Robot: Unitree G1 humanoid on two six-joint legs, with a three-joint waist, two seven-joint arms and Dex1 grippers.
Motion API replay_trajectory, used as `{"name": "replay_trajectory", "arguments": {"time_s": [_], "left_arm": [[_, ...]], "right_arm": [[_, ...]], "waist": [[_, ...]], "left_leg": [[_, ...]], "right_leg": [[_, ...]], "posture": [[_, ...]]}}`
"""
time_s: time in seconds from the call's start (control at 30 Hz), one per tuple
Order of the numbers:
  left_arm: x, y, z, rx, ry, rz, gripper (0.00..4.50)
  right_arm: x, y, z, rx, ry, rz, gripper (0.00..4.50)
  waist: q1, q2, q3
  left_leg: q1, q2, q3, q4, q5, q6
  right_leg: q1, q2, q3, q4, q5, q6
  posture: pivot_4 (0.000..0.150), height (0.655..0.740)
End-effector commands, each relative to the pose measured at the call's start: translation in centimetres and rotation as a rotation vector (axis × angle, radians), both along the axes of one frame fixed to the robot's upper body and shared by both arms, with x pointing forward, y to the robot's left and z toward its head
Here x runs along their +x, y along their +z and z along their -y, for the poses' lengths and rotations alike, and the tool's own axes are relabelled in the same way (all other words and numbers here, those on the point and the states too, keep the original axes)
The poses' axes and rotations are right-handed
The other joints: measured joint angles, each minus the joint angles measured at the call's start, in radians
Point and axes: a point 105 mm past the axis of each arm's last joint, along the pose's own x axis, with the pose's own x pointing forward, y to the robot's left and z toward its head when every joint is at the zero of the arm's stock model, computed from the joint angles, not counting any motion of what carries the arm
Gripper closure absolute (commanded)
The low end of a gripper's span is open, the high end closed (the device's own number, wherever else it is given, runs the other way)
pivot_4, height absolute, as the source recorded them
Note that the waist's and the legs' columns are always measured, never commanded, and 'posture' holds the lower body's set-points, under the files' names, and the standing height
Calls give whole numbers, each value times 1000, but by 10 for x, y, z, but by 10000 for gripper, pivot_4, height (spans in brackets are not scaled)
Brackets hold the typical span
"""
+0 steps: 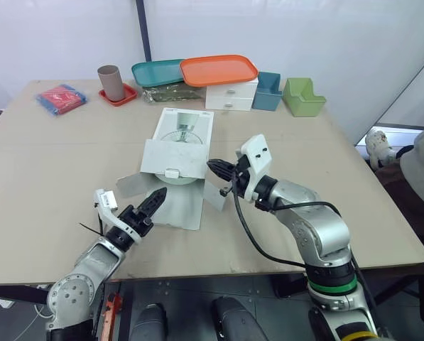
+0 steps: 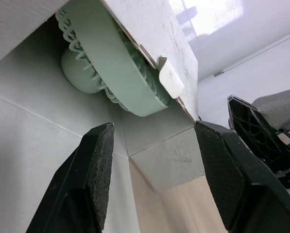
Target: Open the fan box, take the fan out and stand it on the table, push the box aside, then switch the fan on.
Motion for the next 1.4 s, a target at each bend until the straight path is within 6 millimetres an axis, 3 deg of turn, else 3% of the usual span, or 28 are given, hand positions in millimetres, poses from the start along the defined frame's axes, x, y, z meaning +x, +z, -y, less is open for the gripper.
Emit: {"name": "replay_trajectory", "arguments": {"time_s": [0.03, 0.53, 0.83, 1.27, 1.4], "left_arm": [[2, 9, -1, -24, -1, 37, 16766], [2, 11, 0, -22, -24, 44, 16766], [1, 7, 3, -7, -56, 43, 16766], [8, 6, 8, -8, -53, 41, 16766], [10, 5, 8, -9, -43, 37, 16766]], "right_arm": [[-12, 15, 7, 55, -2, 61, 45000], [-18, -13, 18, 117, -27, -1, 45000], [-29, 3, 17, 237, 60, 39, 45000], [4, 20, -4, 132, 142, 102, 45000], [10, 15, -14, 107, 169, 89, 45000]], "waist": [[2, 0, 0], [2, 0, 0], [2, 0, 0], [2, 0, 0], [2, 0, 0]], "left_leg": [[-1, 0, -1, -1, 0, 0], [-4, 0, -1, 0, 0, 0], [-4, 0, -1, 0, 0, 0], [-4, 0, -1, 1, 0, 0], [-4, 0, -1, 1, 0, 0]], "right_leg": [[0, 0, 0, -2, 0, 0], [0, 0, 0, -6, 2, 3], [0, 0, 0, -6, 3, 3], [0, 0, 0, -6, 4, 2], [0, 0, 0, -6, 6, 5]], "posture": [[1500, 7400], [1500, 7400], [1500, 7400], [1500, 7400], [1500, 7400]]}}
